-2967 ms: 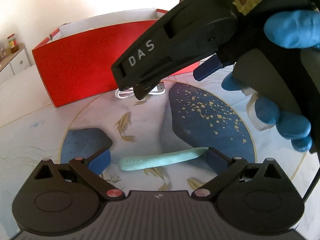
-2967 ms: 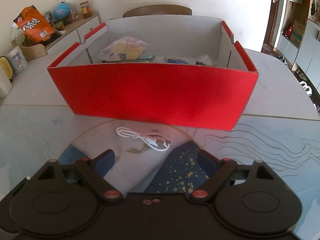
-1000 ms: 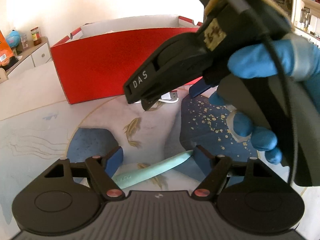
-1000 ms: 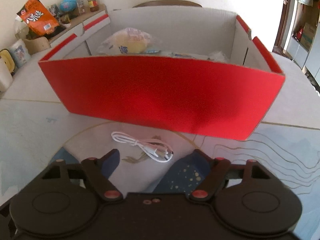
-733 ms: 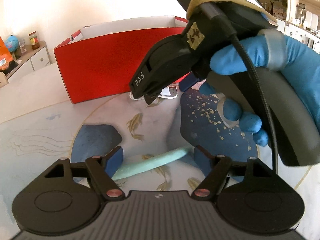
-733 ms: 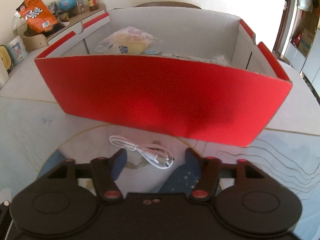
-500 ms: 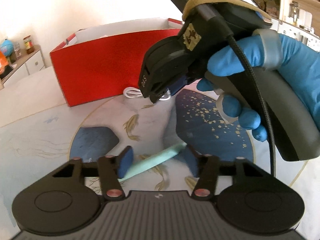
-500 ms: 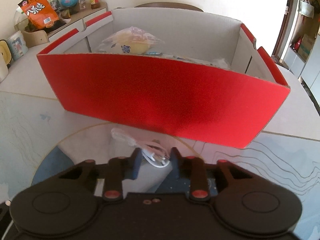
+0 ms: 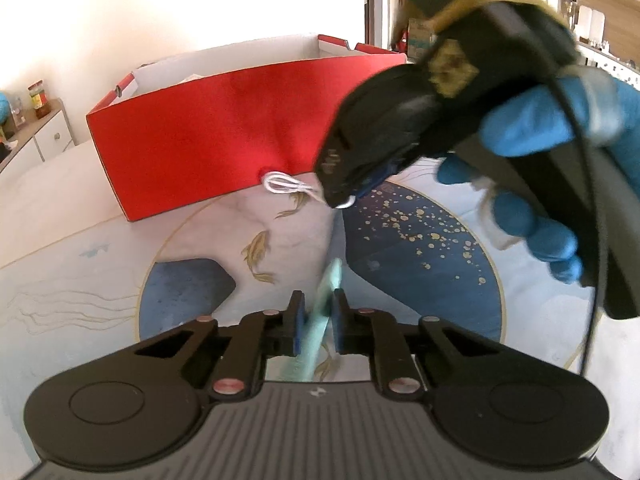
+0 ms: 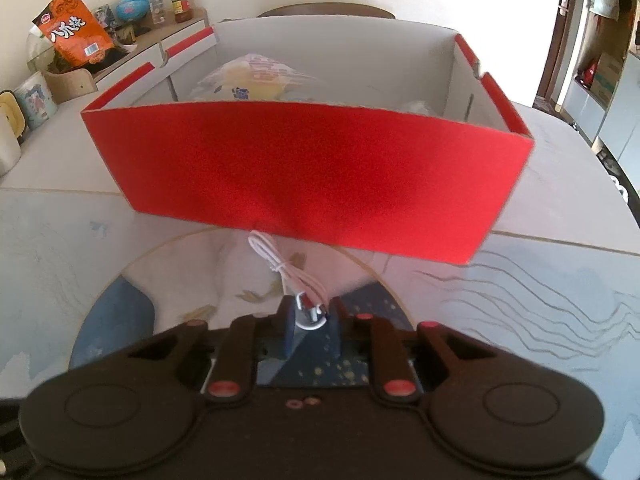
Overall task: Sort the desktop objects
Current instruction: 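Close left gripper on mint-green stick while right gripper closes on white cable, then lift stick and cable and carry both over the red box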
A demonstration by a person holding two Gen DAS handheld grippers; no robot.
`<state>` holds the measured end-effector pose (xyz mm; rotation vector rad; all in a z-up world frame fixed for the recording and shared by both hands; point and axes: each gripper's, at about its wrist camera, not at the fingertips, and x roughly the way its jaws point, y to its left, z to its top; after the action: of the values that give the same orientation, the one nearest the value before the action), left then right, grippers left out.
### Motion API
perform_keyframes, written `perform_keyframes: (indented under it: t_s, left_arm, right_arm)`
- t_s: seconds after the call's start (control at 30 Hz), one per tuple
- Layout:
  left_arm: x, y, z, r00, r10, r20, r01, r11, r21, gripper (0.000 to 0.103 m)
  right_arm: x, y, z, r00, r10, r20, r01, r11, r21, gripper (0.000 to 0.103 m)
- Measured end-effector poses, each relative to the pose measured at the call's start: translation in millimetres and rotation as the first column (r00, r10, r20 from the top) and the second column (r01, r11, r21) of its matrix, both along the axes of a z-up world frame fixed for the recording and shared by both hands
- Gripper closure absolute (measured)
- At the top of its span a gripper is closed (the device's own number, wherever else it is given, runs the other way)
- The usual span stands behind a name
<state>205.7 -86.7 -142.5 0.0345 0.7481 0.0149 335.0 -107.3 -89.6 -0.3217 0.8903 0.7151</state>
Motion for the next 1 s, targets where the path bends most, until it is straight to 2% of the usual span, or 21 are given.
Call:
perform_keyframes:
  t_s: [0.33, 0.53, 0.67, 0.7, 0.77, 0.8, 0.83, 0.9, 1.0]
  left_arm:
    - [12, 20, -1, 0.999, 0.054, 0.008, -0.054, 0.998, 0.017, 0.093]
    - [21, 26, -1, 0.998, 0.056, 0.009, -0.056, 0.998, 0.023, 0.093]
    - [20, 23, 0, 1.000, 0.022, 0.003, -0.022, 0.999, 0.044, 0.093]
    - [20, 23, 0, 1.000, 0.018, 0.002, -0.018, 0.999, 0.042, 0.090]
    - [18, 24, -1, 1.000, 0.026, 0.004, -0.026, 0.999, 0.044, 0.068]
    - [16, 25, 0, 1.000, 0.025, 0.002, -0.025, 0.999, 0.039, 0.045]
    - [15, 26, -1, 1.000, 0.025, -0.003, -0.025, 0.999, 0.029, 0.037]
    - [12, 27, -3, 1.000, 0.023, -0.007, -0.023, 1.000, 0.009, 0.037]
    - [8, 27, -3, 1.000, 0.021, -0.002, -0.021, 1.000, -0.006, 0.037]
  right_arm:
    - [-13, -41, -1, 0.997, -0.073, -0.004, 0.073, 0.997, -0.013, 0.086]
    - [-25, -51, -2, 0.995, -0.099, -0.010, 0.098, 0.995, -0.004, 0.086]
    - [-30, -51, -4, 0.997, -0.073, -0.013, 0.073, 0.997, -0.008, 0.078]
    - [-31, -50, -4, 0.998, -0.060, -0.006, 0.059, 0.998, -0.014, 0.075]
    - [-31, -48, -4, 0.999, -0.032, 0.008, 0.032, 0.999, -0.025, 0.071]
    - [-31, -47, -4, 0.999, -0.027, 0.018, 0.028, 0.999, -0.028, 0.065]
    - [-30, -47, -3, 0.999, -0.022, 0.027, 0.022, 0.999, -0.029, 0.058]
    - [-26, -46, -5, 1.000, -0.011, 0.027, 0.011, 1.000, -0.027, 0.052]
    - [-22, -42, -9, 0.999, -0.003, 0.043, 0.004, 1.000, -0.027, 0.049]
